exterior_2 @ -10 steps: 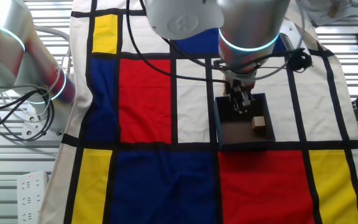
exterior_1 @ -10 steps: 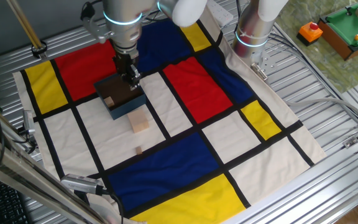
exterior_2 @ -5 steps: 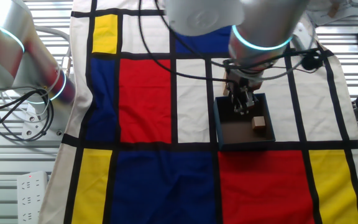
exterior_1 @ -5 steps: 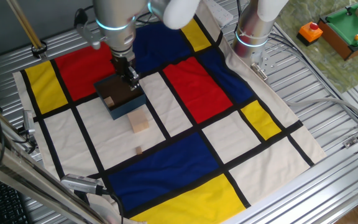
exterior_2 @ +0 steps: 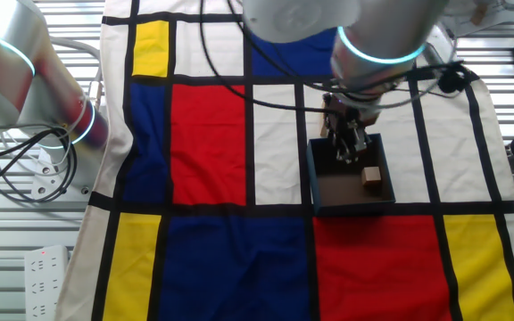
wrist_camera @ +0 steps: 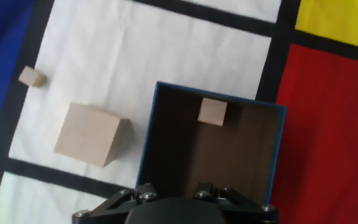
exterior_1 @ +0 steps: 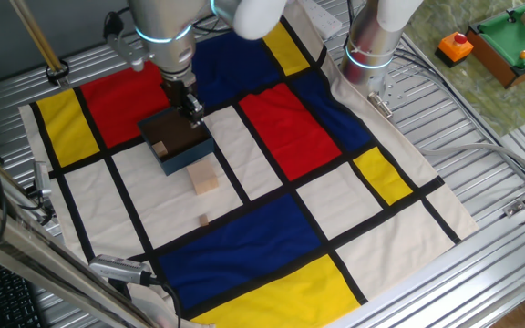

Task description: Take everything out of the gift box

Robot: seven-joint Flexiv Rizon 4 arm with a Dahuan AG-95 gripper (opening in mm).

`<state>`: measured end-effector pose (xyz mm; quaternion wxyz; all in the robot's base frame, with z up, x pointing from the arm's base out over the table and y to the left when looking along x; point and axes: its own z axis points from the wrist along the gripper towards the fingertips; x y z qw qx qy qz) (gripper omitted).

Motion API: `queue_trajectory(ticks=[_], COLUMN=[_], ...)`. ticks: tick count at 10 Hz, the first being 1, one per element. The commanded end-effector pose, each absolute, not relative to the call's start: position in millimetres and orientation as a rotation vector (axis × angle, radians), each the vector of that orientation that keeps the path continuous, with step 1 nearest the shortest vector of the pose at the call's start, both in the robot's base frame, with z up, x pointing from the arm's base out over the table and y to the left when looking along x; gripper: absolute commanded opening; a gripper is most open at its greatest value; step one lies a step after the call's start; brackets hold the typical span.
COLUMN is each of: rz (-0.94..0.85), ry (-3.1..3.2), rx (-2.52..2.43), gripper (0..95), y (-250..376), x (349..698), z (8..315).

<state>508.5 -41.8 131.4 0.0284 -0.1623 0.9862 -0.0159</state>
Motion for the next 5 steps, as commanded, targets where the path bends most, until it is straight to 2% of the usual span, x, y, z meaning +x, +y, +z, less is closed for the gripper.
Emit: queue_trajectory(ticks=[1, 5], rz=[-0.058, -0.087], ry=[2.997, 2.972], rx=[-0.489, -0.482], gripper=[38.0, 38.0], y=[-41.3, -45.4], x=[514.0, 513.1], z=[134.6, 138.1])
